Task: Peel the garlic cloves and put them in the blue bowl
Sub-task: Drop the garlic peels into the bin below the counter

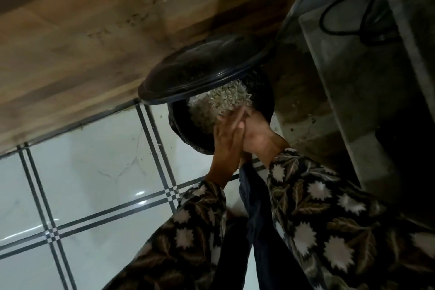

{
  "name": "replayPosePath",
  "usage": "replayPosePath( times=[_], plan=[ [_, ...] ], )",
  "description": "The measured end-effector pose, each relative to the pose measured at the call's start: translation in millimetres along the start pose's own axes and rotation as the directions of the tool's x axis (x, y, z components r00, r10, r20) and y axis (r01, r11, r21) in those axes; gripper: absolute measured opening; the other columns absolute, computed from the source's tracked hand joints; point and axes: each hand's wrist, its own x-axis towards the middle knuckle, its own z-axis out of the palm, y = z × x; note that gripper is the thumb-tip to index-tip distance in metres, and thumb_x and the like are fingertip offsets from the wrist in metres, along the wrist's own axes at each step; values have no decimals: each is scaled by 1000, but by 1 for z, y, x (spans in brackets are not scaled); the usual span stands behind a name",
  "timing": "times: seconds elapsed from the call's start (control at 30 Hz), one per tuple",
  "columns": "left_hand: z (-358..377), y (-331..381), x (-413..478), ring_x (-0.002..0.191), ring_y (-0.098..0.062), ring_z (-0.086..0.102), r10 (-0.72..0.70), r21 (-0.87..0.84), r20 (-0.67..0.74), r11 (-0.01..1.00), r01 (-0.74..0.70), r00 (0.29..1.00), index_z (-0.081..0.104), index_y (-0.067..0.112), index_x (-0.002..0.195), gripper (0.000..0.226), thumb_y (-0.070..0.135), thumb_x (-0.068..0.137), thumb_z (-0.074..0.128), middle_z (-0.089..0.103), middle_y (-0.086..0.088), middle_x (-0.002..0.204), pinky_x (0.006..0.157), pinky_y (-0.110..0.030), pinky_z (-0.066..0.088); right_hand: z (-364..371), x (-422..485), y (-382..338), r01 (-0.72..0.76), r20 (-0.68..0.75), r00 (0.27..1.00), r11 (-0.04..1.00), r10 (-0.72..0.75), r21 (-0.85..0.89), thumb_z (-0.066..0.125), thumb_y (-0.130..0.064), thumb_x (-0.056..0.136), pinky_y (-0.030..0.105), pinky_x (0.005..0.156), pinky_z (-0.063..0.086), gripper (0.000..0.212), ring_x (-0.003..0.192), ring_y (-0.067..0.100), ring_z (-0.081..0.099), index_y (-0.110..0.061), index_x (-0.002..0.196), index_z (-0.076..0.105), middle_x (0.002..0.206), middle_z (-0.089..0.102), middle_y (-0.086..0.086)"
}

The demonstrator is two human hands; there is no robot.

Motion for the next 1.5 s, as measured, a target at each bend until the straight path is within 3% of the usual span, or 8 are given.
replayPosePath(
  times=[0.23, 0.33, 0.47, 0.57, 0.83, 1.07, 1.27, 1.5],
  plan=[
    [5, 2, 13, 143, -9, 7, -134, 232, 18, 964, 126, 991, 28, 28, 146, 45, 36, 101, 22, 19, 9, 154, 115, -44, -5, 7, -13, 9, 5, 11, 1000, 993, -4, -120, 28, -42, 98, 32, 89, 39, 47, 111, 25, 52, -7, 113, 55, 102, 60, 11],
    [-2, -42, 28, 142, -22, 20, -429, 159, -110, 883, 442, 897, 34, 43, 139, 52, 63, 92, 24, 34, 1, 149, 111, -60, 9, 9, -39, 20, 107, 86, 993, 928, -81, -358, 13, -37, 100, 37, 104, 30, 56, 133, 30, 33, -4, 137, 38, 141, 40, 15],
    [-51, 28, -25, 103, -24, 58, -317, 57, -90, 945, 322, 944, 62, 8, 115, 29, 25, 96, 50, 64, -12, 114, 84, -27, 43, -4, -87, 23, 261, 8, 955, 824, -297, -503, 30, -34, 99, 26, 94, 35, 38, 118, 15, 47, -17, 124, 53, 131, 53, -2],
    [-69, 79, -80, 94, -17, 59, -219, 28, -77, 975, 222, 973, 65, 2, 108, 20, 10, 91, 57, 66, -9, 103, 65, -4, 36, -3, -144, 38, 380, -95, 855, 742, -509, -551, 38, -17, 97, 11, 62, 42, 21, 97, 15, 52, -14, 110, 55, 107, 58, -1],
    [-59, 272, -192, 97, -15, 63, 96, -167, -15, 981, -97, 995, 68, 15, 96, 15, 7, 91, 57, 68, 1, 97, 87, -19, 46, -17, -394, 44, 756, 224, 560, 382, -797, -532, 46, -8, 94, 11, 75, 44, 17, 78, -5, 61, -6, 102, 61, 90, 66, 3],
    [36, 398, -322, 80, -1, 65, 297, -343, 160, 911, -229, 941, 67, 18, 91, 17, 6, 91, 55, 70, 1, 88, 72, -11, 49, -144, -582, 62, 858, 17, 157, 128, -987, -497, 50, -10, 93, 11, 79, 45, 16, 95, 4, 63, -17, 101, 62, 100, 68, 1],
    [224, 415, -432, 85, -19, 64, 409, -120, 436, 909, -398, 802, 70, 16, 91, 18, 1, 86, 62, 69, -5, 90, 81, -31, 50, -349, -650, 110, 833, -358, -63, 149, -932, -533, 55, -7, 90, 30, 85, 49, 27, 90, 7, 63, -33, 91, 62, 92, 67, -10],
    [309, 399, -455, 110, -31, 52, 595, 423, 423, 538, -729, 684, 66, 6, 115, 29, 11, 87, 62, 56, -17, 118, 94, -32, 38, -513, -696, 166, 557, -538, -261, 331, -801, -762, 63, -9, 83, 28, 94, 38, 27, 108, 16, 53, -14, 110, 62, 113, 61, 1]
  ],
)
